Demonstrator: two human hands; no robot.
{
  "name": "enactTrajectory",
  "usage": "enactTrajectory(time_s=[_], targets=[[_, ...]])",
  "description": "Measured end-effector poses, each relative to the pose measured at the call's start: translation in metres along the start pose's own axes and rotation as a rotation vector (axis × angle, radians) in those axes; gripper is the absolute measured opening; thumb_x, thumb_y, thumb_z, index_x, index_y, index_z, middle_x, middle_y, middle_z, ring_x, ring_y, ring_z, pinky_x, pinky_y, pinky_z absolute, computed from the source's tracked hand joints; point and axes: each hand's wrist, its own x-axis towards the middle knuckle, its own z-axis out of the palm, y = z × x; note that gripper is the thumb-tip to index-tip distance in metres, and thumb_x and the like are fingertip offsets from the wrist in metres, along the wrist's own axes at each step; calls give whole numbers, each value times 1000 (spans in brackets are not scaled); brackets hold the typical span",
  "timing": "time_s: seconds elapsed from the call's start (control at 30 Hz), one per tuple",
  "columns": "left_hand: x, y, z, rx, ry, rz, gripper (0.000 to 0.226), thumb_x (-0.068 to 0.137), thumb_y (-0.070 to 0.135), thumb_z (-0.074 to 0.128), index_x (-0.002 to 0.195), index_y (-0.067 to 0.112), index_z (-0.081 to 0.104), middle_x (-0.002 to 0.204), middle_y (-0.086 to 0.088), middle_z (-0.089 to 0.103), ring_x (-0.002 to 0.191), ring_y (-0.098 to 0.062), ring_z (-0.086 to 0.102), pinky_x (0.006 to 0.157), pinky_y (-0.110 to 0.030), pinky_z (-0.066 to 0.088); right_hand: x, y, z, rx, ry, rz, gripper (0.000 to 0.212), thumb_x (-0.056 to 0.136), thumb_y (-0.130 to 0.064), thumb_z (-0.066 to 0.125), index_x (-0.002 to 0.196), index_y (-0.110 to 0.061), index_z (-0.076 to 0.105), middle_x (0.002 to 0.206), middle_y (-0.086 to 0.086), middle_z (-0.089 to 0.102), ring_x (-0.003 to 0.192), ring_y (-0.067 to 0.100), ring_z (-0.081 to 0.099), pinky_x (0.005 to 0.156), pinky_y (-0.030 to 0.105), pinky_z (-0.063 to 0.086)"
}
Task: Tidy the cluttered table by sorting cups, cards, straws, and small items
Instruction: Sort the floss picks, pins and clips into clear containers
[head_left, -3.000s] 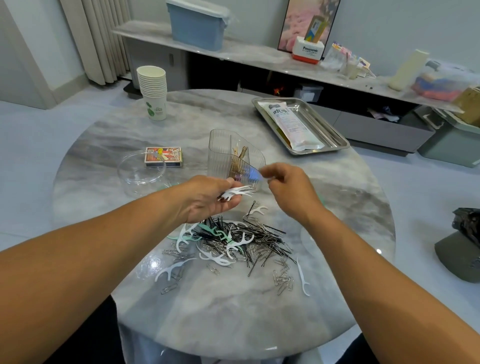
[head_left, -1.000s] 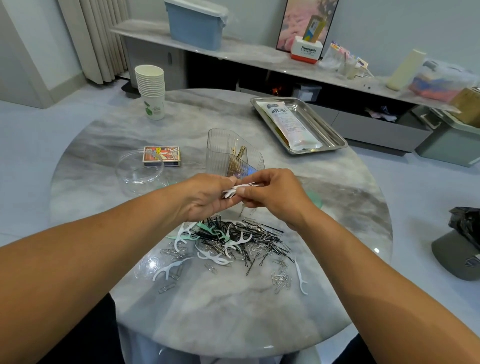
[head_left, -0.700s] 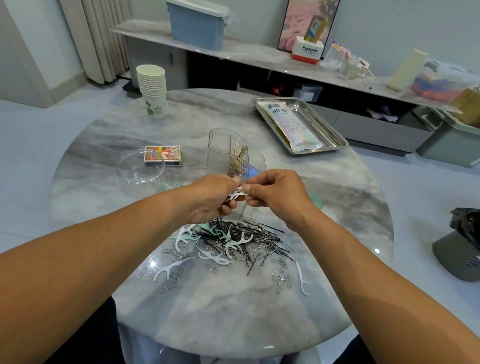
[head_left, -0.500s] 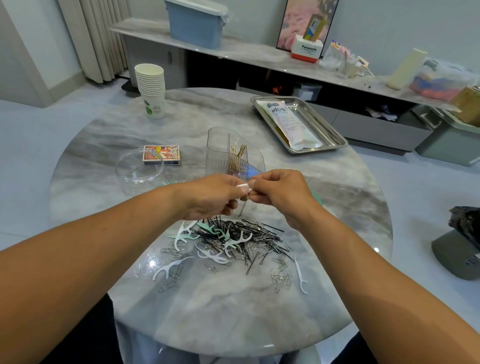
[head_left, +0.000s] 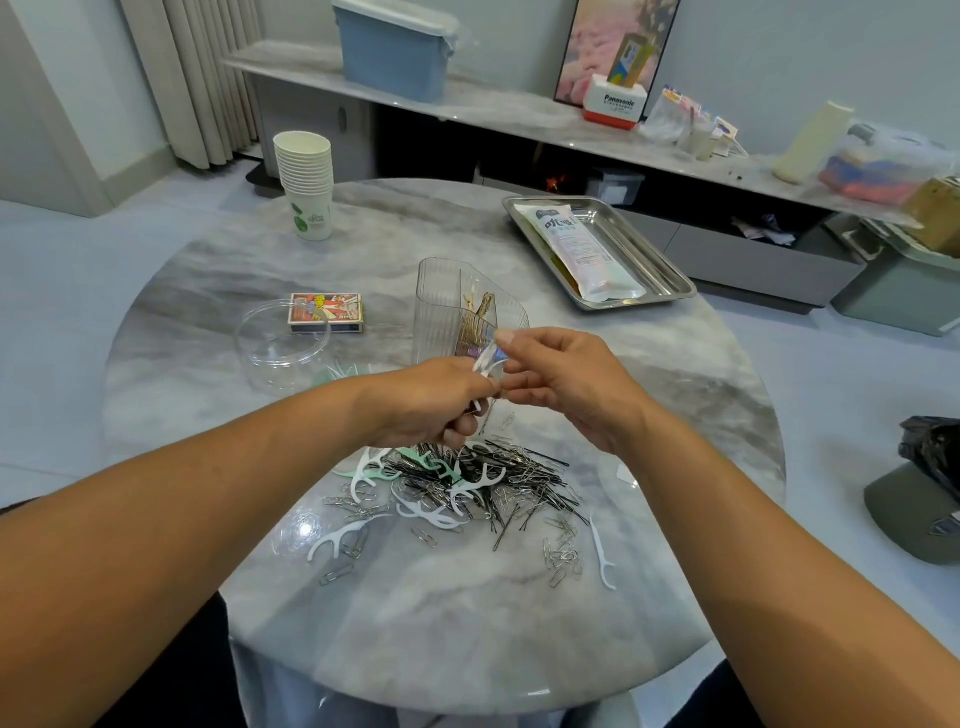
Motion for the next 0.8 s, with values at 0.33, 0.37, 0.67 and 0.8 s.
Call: enactTrajectory(time_s=[0.33,0.37,0.67,0.8], targets=[[1,-2,-1,-139,-46,-20,17,104,16,47,121,13,48,82,-2,42,52,-6,38,46,-19,32,0,5,2,115,6,160,12,88,-7,76,97,-3,70,76,9,70,64,14,64,60,23,58],[2,-2,-1,-147,-46,-16,16,104,16,48,120,13,48,82,-2,42,52,-6,38,46,-19,31,-1,5,3,107,-6,173,10,89,-6,75,96,-2,70,75,9,70,63,13,63,59,22,57],[2,-6,-4,-80,-69,66,48,85,11,79,127,9,56,78,3,51,60,-4,42,55,-21,34,-4,-5,1,129,113,98,8,90,-3,66,88,-6,59,70,10,72,67,20,69,61,28,59],[-2,-5,-3,-5,-14,104,33,88,13,76,112,16,54,79,6,53,54,0,46,52,-18,38,-3,-5,-1,86,167,82,10,90,-3,65,94,-4,56,75,13,71,62,19,70,58,28,60]])
